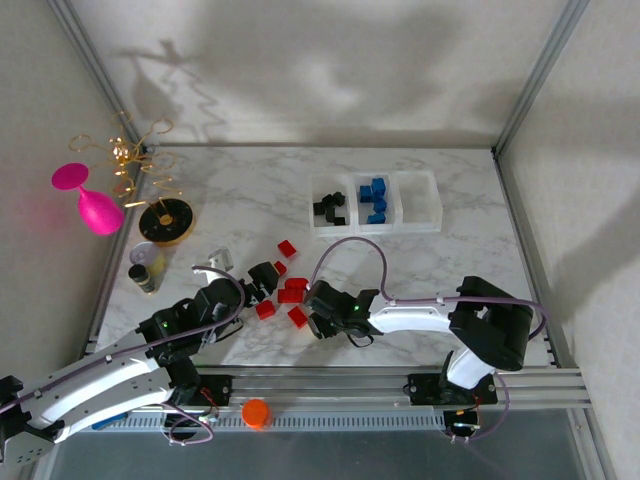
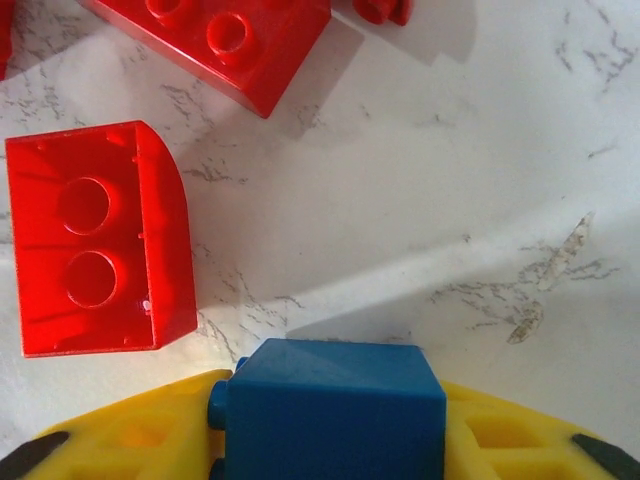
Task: Sort the legos into containers by color
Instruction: Pick up the lego from the bottom-center of the table, then place the lego in the container.
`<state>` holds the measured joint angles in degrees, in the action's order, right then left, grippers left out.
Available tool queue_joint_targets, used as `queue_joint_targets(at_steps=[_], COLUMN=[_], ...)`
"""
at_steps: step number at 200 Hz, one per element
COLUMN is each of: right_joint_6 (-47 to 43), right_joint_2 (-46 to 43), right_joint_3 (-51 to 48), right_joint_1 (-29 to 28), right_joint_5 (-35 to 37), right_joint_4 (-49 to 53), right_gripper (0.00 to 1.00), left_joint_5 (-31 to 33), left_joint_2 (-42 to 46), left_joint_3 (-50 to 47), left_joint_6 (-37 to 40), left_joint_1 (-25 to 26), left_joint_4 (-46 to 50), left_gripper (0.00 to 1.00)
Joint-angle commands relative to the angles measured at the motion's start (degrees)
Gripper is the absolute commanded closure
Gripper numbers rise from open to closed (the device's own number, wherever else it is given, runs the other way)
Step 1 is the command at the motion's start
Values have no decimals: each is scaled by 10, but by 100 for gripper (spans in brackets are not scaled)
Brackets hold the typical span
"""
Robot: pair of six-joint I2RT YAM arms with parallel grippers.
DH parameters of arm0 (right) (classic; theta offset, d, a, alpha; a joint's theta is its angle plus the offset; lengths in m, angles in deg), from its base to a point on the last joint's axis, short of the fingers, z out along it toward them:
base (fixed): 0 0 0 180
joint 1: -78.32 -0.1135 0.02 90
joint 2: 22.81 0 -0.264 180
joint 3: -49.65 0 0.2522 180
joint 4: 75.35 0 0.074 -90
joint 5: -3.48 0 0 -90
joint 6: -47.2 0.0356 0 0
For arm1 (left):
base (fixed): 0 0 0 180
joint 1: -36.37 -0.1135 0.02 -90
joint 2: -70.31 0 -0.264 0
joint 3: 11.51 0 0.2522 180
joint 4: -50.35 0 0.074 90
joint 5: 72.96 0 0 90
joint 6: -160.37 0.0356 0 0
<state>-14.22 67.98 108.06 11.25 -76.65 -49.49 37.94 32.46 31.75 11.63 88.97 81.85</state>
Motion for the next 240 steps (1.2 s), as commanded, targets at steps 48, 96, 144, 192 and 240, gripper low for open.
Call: queue_joint_targets(at_steps=[48,96,144,192,240], right_joint_6=[19,-1,-39,-67,-90], right_joint_2=[-71,-113,-86,20,130], right_joint_3=[46,90,152,223,313], right_joint_1=[38,158,287,372,415], right_joint_5=[13,50,83,88,76], right_joint_4=[62,114,98,55,33], right_gripper=[64,65,65,66,68], left_joint_5=[14,17,10,11,0], left_joint_2=[-3,-36,-79,-133,-173], left_joint_3=[24,52,76,103,119], left_joint_6=[6,36,58,80,88], left_joint_1=[-6,-6,-6,-7,-9], left_joint_4=[1,-12,-50,-78,-98], left_gripper=[0,0,0,0,0])
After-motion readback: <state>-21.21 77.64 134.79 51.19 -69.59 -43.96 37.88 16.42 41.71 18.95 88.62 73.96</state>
